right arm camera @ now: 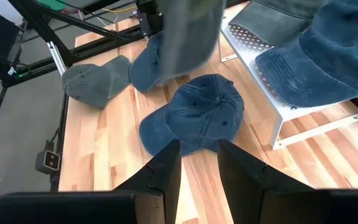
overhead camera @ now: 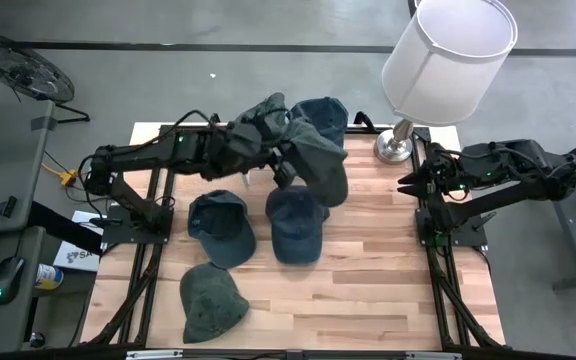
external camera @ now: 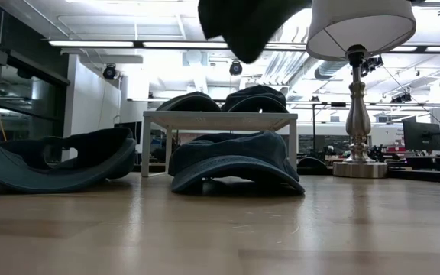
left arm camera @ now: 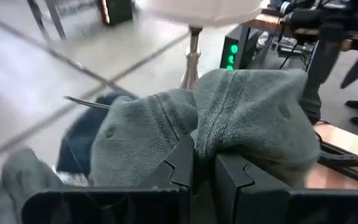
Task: Pick & Place hat
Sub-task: Stack the right gray cap on top of the gray cap on the shelf
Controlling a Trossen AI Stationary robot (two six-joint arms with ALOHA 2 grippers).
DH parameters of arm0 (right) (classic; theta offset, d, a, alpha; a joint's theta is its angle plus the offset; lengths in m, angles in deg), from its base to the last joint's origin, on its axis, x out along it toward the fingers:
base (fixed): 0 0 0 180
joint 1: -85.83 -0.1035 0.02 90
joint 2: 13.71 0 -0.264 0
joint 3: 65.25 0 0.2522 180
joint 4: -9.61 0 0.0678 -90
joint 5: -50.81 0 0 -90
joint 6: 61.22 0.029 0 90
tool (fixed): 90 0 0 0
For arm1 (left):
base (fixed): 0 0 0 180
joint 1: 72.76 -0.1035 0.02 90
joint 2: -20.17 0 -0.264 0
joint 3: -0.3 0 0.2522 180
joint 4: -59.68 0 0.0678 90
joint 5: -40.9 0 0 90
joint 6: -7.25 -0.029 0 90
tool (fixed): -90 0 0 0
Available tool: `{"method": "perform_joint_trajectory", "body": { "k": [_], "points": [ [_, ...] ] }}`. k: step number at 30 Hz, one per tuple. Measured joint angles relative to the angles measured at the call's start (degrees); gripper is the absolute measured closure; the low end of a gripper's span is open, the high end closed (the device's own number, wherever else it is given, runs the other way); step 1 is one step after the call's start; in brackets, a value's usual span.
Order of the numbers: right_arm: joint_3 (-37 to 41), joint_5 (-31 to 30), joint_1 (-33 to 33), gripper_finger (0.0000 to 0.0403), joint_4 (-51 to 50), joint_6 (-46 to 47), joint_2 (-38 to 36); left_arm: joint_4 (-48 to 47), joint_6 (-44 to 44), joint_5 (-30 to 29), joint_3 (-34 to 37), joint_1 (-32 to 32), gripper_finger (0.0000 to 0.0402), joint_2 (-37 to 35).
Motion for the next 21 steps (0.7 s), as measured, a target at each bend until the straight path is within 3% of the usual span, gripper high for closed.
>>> {"method": "perform_joint_trajectory", "body": {
  "k": [8,21],
  "points": [
    [0.02,-3.01,0.0,0.0305,-2.0,-0.88,0.0,-3.35,10.35,9.35,0.0,-4.08,0.0379,0.0],
    [0.04,-5.24,0.0,0.0305,-4.28,-4.33,0.0,-3.76,27.97,25.98,0.0,-3.9,0.0379,0.0]
  ]
}}
